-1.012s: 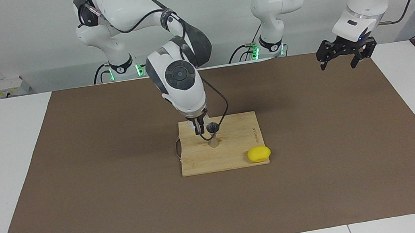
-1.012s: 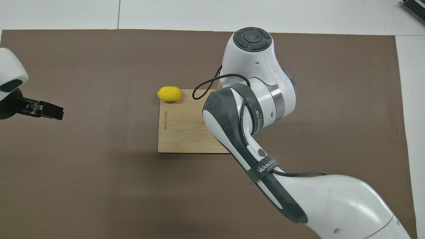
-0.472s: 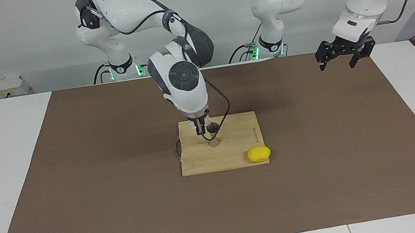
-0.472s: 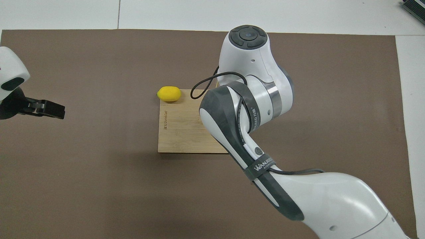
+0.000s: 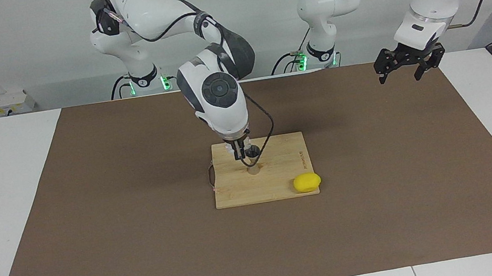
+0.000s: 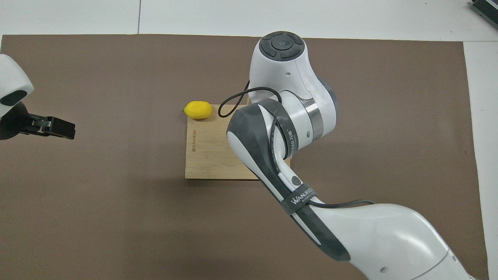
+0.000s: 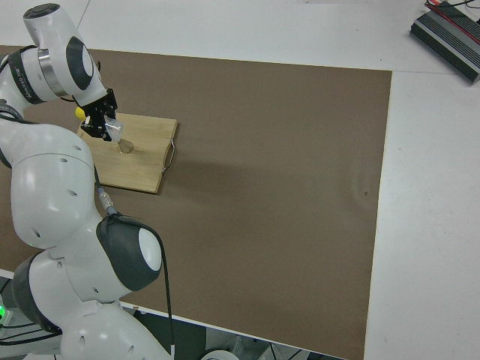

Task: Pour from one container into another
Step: 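Hold the glass tilted above the metal cup with the right gripper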

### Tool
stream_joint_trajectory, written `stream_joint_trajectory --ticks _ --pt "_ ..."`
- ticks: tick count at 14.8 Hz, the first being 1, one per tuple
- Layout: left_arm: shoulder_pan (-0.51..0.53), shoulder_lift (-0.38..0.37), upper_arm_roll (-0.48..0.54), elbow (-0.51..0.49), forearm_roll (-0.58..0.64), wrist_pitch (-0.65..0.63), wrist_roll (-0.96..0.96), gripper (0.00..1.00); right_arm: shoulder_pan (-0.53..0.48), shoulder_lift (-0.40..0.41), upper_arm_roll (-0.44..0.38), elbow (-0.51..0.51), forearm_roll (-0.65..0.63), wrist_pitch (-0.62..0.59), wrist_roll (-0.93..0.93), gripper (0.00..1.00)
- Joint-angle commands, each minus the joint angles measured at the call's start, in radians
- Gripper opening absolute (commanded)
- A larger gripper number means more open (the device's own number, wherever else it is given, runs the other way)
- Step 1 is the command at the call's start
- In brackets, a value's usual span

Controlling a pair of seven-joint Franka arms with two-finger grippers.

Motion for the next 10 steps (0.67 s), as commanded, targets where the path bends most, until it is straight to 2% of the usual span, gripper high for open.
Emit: stream_joint_trajectory --ticks 1,10 --pt "0.003 0.004 -0.001 0.014 -0.009 -0.002 -0.015 1.0 0.002 0.025 0.009 0.045 -0.039 -0.03 0.034 0.0" --pt "0.001 0.001 -0.001 0.006 -0.021 0.0 -0.084 1.0 0.004 0.03 0.015 0.056 -0.053 -0.035 0.034 0.0"
